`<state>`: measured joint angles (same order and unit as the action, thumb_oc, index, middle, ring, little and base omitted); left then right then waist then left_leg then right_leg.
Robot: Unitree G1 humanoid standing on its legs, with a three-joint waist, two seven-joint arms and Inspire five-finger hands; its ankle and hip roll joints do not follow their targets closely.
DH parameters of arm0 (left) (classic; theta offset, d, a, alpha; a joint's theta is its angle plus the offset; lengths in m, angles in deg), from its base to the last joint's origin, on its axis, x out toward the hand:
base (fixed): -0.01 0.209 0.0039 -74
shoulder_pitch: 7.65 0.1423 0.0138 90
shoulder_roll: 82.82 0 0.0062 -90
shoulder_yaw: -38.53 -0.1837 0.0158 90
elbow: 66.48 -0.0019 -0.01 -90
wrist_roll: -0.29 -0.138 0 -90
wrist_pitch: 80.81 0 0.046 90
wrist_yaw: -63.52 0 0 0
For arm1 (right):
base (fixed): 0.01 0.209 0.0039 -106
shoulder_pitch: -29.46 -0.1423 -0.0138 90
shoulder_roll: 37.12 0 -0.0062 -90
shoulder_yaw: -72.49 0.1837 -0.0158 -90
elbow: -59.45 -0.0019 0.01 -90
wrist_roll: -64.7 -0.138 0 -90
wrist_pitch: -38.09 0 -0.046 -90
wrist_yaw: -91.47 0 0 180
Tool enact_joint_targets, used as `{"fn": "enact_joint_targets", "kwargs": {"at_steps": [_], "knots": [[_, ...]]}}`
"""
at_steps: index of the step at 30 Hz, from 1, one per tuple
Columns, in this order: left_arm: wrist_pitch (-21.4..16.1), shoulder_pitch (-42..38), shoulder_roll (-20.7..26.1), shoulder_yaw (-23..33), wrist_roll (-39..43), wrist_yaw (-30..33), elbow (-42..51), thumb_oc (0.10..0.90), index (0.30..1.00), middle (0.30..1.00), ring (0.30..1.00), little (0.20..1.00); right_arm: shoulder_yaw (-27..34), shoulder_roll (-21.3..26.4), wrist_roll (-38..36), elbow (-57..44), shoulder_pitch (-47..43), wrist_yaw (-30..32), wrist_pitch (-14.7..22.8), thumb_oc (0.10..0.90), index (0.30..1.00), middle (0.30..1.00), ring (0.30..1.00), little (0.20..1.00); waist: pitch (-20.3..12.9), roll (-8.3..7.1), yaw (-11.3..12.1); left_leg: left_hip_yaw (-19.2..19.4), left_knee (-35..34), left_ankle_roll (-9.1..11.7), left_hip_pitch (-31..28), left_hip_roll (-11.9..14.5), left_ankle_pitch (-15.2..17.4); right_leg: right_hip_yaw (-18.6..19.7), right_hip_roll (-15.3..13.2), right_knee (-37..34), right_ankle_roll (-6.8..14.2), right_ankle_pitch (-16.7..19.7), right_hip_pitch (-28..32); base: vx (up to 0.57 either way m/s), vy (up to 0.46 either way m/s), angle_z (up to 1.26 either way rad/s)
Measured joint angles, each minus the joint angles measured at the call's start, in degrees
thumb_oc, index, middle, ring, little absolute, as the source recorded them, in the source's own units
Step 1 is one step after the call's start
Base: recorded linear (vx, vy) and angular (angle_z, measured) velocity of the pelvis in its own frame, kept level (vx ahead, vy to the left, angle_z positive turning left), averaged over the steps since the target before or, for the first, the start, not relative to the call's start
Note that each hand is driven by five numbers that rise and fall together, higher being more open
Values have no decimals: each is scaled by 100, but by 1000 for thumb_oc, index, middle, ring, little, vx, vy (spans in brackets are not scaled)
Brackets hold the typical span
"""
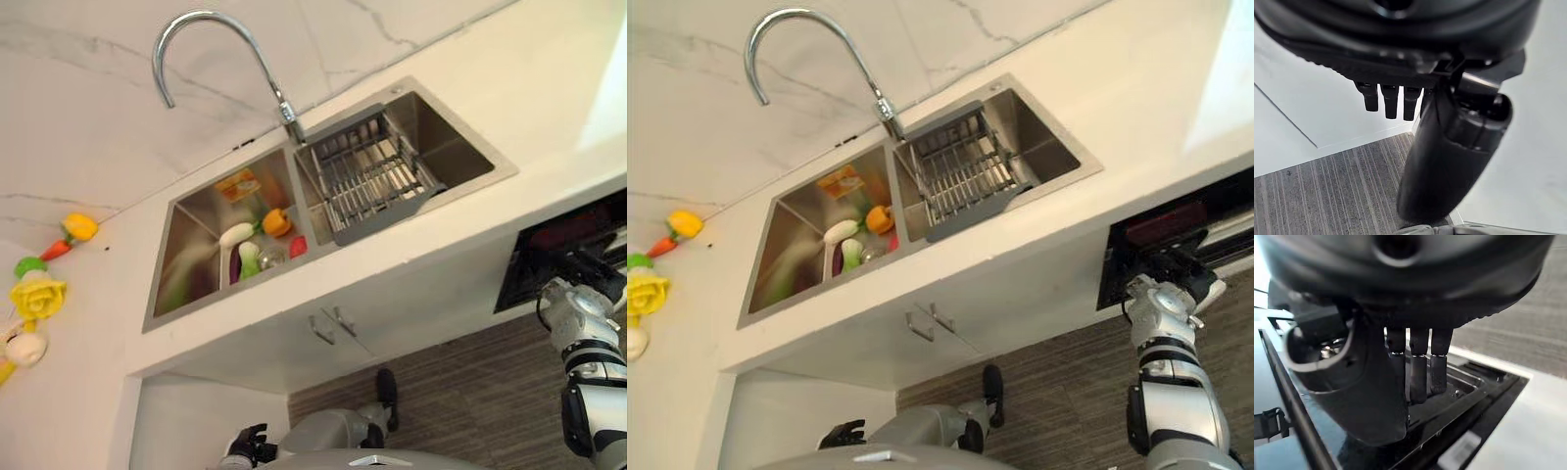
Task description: Place the dishes in the dishwasher.
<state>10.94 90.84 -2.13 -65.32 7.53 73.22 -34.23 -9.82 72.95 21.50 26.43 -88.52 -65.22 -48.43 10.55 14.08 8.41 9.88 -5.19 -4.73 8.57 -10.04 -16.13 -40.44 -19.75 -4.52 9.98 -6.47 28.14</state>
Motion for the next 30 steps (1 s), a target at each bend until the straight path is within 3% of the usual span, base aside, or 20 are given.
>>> {"fn": "enact_joint_targets", "kwargs": {"at_steps": [1,2,6,8,9,11,14,15,16,18,19,20,22,23,24,25,27,28,29,30], "knots": [[-2,-3,14,0,-1,-29,-5,800,900,900,900,900,-35,5,-92,1,-15,-143,12,464,396,396,396,396,-13,-22,40,-19,-1,-25,20,-10,-18,14,-2,2,0,0,-7,67,7,15],[-70,-93,20,3,-3,-112,-232,800,900,900,900,900,-6,-12,-316,99,-18,-252,70,800,900,900,900,900,-32,-64,33,-49,0,-11,35,-42,-7,-6,-5,-4,2,-1,2,54,4,10],[-36,-279,-5,117,6,-183,-506,800,900,900,900,900,-22,-285,-739,18,94,-578,305,800,900,900,900,900,-26,-105,-135,-70,0,25,48,-35,26,-1,-15,28,3,-1,-27,47,-33,3],[-39,-336,-53,379,24,-166,-559,800,900,900,900,900,130,-661,-895,-550,707,-756,612,800,900,900,900,900,-69,-193,-153,-77,1,62,57,-1,65,30,-12,110,3,-2,-84,47,-58,-4],[-34,-345,-21,418,51,-149,-599,800,900,900,900,900,171,-1072,-1090,-764,1103,-996,710,800,900,900,900,900,-109,-331,-242,-74,1,53,57,47,76,67,2,195,3,-2,-140,49,-70,-9],[-42,-368,-5,417,50,-149,-699,800,900,900,900,900,221,-1326,-1221,-654,1207,-1045,664,800,900,900,900,900,-132,-430,-273,-69,2,53,48,49,78,141,1,221,3,-1,-149,36,-56,-7],[-11,-828,35,393,-113,-138,-947,800,900,900,900,900,575,-2007,-1746,279,1570,-1461,663,800,900,900,900,900,-123,-631,-250,-89,6,80,39,262,96,334,52,551,26,13,-352,3,-35,-6],[9,-896,41,393,-166,-140,-1001,800,900,900,900,900,645,-2151,-1775,771,1678,-1686,583,800,900,900,900,900,-120,-634,-252,-56,8,82,29,413,92,432,90,818,128,73,-529,20,-76,-47],[17,-939,107,378,-238,-142,-1130,800,900,900,900,900,595,-2306,-1772,1395,1788,-1730,341,800,900,900,900,900,-160,-590,-215,-39,10,83,-13,684,144,694,214,780,-24,-155,-681,3,-36,-42],[17,-939,107,378,-238,-142,-1130,800,900,900,900,900,595,-2306,-1772,1395,1788,-1730,341,800,900,900,900,900,-160,-590,-215,-39,10,83,-13,684,144,694,214,780,-24,-155,-681,5,-30,-32],[0,-1114,348,393,-345,-141,-1093,800,900,900,900,900,602,-2482,-1731,1758,2182,-1533,184,800,900,900,900,900,-79,-1135,-393,189,12,300,58,687,122,781,256,-64,201,33,-828,8,-25,-36],[0,-1114,348,393,-345,-141,-1093,800,900,900,900,900,602,-2482,-1731,1758,2182,-1533,184,800,900,900,900,900,-79,-1135,-393,189,12,300,58,687,122,781,256,-64,201,33,-828,17,-75,-60],[26,-1105,460,443,-348,-142,-1130,800,900,900,900,900,593,-2281,-1522,1876,2633,-1580,158,800,900,900,900,900,-60,-1211,-623,257,4,468,46,920,127,927,415,-83,233,1,-905,10,-45,-33],[137,-1103,441,628,-441,-115,-1067,800,900,900,900,900,888,-2061,-997,1908,3224,-1665,65,800,900,900,900,900,-52,-1365,-753,342,47,676,45,1096,112,1046,511,-81,275,44,-1000,5,47,-36],[178,-1091,560,596,-471,-93,-1067,800,900,900,900,900,876,-1992,-595,1976,3457,-1772,65,800,900,900,900,900,-52,-1477,-786,402,38,680,67,1207,100,1159,582,-119,190,44,-1037,5,47,-36],[178,-1091,560,596,-471,-93,-1067,800,900,900,900,900,876,-1992,-595,1976,3457,-1772,65,800,900,900,900,900,-52,-1477,-786,402,38,680,67,1207,100,1159,582,-119,190,44,-1037,12,63,-31],[150,-1097,768,413,-657,-18,-1124,800,900,900,900,900,900,-1735,220,2353,3792,-1354,-193,800,900,900,900,900,-71,-1764,-910,435,-6,675,71,1275,93,1228,645,-112,132,44,-1101,2,92,-15],[150,-1097,768,413,-657,-18,-1124,800,900,900,900,900,900,-1735,220,2353,3792,-1354,-193,800,900,900,900,900,-71,-1764,-910,435,-6,675,71,1275,93,1228,645,-112,132,44,-1101,-10,116,-8],[127,-1126,875,424,-692,-5,-1136,800,900,900,900,900,858,-1662,626,2529,3891,-1191,-250,800,900,900,900,900,-39,-1976,-943,504,3,644,66,1209,121,1255,563,-107,149,56,-1115,-4,48,-6],[127,-1126,875,424,-692,-5,-1136,800,900,900,900,900,858,-1662,626,2529,3891,-1191,-250,800,900,900,900,900,-39,-1976,-943,504,3,644,66,1209,121,1255,563,-107,149,56,-1115,-1,170,-9]]}}
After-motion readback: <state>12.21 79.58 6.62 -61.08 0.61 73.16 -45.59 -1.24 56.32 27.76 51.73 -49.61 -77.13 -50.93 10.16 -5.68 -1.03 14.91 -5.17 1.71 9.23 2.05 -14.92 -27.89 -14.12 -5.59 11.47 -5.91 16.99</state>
